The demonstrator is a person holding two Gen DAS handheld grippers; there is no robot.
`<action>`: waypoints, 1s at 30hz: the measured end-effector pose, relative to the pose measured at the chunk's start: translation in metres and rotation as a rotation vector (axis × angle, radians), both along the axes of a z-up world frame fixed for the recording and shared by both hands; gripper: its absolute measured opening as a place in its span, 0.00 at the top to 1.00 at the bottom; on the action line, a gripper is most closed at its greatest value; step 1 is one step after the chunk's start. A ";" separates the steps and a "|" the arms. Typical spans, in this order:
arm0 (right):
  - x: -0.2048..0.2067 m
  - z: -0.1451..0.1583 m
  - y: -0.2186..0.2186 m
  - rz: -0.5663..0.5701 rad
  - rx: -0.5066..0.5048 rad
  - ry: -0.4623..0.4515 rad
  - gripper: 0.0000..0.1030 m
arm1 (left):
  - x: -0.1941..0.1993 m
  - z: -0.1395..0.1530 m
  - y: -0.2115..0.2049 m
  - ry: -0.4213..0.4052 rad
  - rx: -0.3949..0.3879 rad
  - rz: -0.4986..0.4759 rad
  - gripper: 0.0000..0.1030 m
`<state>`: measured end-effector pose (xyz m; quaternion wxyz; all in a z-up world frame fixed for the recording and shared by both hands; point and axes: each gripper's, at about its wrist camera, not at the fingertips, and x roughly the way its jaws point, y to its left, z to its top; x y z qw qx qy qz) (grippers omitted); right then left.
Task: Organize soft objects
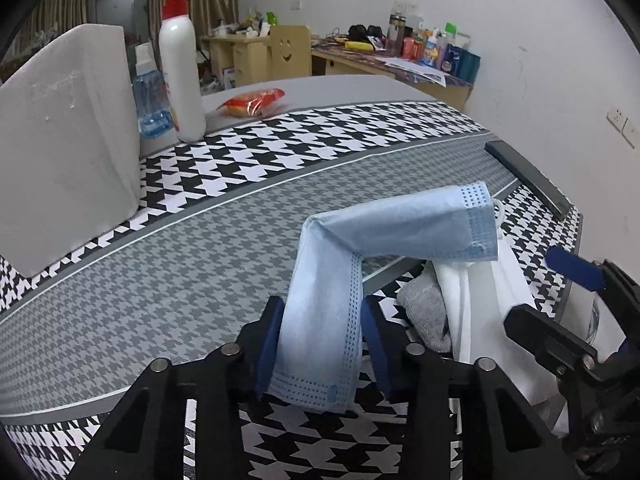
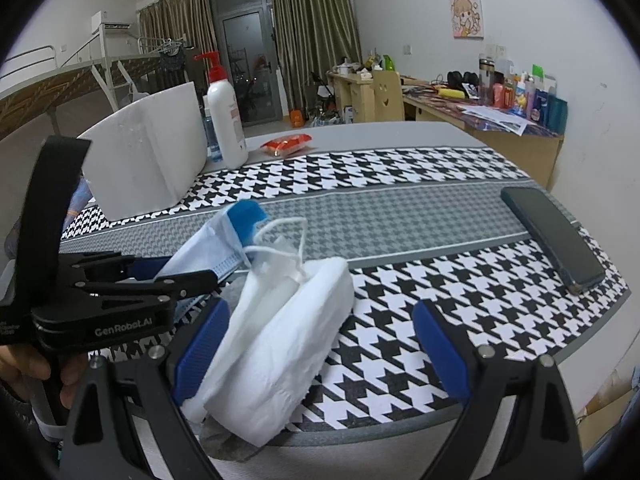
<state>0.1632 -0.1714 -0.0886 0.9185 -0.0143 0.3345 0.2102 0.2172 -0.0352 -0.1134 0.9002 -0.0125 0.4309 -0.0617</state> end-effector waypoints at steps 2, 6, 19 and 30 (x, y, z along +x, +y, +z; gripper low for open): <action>0.001 -0.003 -0.001 0.005 0.010 0.019 0.17 | 0.000 0.000 0.000 -0.001 0.005 0.002 0.70; 0.003 -0.006 0.000 0.012 0.023 0.048 0.30 | 0.000 0.000 0.000 -0.003 0.004 -0.010 0.85; 0.001 -0.008 0.002 0.062 0.038 0.105 0.67 | -0.001 0.002 -0.001 -0.012 -0.022 -0.032 0.90; -0.012 0.004 0.004 0.079 0.023 0.064 0.88 | -0.011 0.013 -0.003 -0.042 -0.031 -0.042 0.90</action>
